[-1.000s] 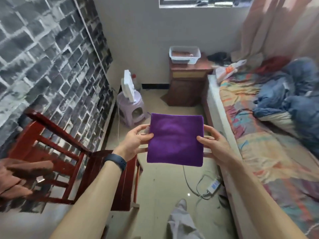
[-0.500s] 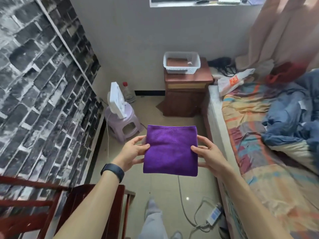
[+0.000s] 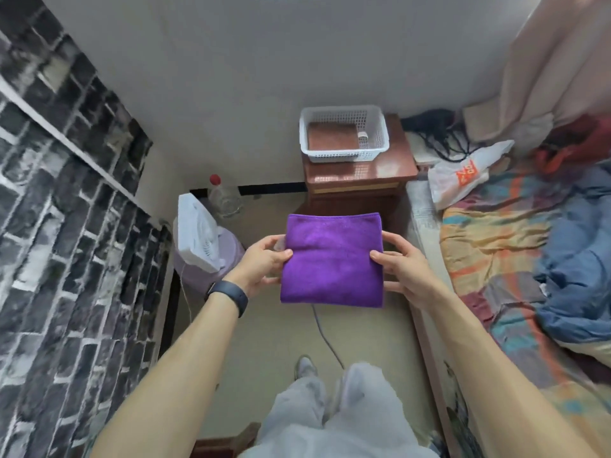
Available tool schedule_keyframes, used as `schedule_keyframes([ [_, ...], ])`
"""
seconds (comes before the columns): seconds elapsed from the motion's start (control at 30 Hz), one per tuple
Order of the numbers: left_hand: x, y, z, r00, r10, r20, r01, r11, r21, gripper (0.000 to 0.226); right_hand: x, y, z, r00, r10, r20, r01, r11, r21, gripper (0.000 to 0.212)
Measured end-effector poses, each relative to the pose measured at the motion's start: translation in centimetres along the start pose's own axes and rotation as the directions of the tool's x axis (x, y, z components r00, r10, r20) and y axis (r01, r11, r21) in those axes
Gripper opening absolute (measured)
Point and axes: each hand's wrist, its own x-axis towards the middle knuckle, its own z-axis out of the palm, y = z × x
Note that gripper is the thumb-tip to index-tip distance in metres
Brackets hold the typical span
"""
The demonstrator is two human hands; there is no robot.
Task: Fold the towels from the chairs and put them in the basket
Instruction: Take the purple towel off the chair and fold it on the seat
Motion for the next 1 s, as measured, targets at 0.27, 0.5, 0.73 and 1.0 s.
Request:
schedule_keyframes([
  [0.27,12.2,8.5,2.7,0.999,-0.035,0.016,0.034,0.998,0.060,0.023,12.3,-6.4,-2.2,0.997,0.040,-0.065,-0.038,0.999,0.029,0.039],
  [0.5,24.2,14.2,6.3,0.993,-0.109,-0.045,0.111,0.992,0.051,0.026,26.1,-11.4,-5.9,0.990,0.124,-0.072,-0.124,0.992,0.001,0.037],
  [0.73,34.4,17.6,9.0,0.980,-0.168,-0.108,0.171,0.985,0.016,0.021,37.4,-14.0,-8.4,0.975,0.189,-0.119,-0.196,0.979,-0.052,0.032],
  [1.0,44.7,21.1,7.7,0.968,-0.097,-0.233,0.102,0.995,0.009,0.011,49.2,-16.0,-6.3,0.982,0.087,-0.166,-0.127,0.960,-0.248,0.036],
])
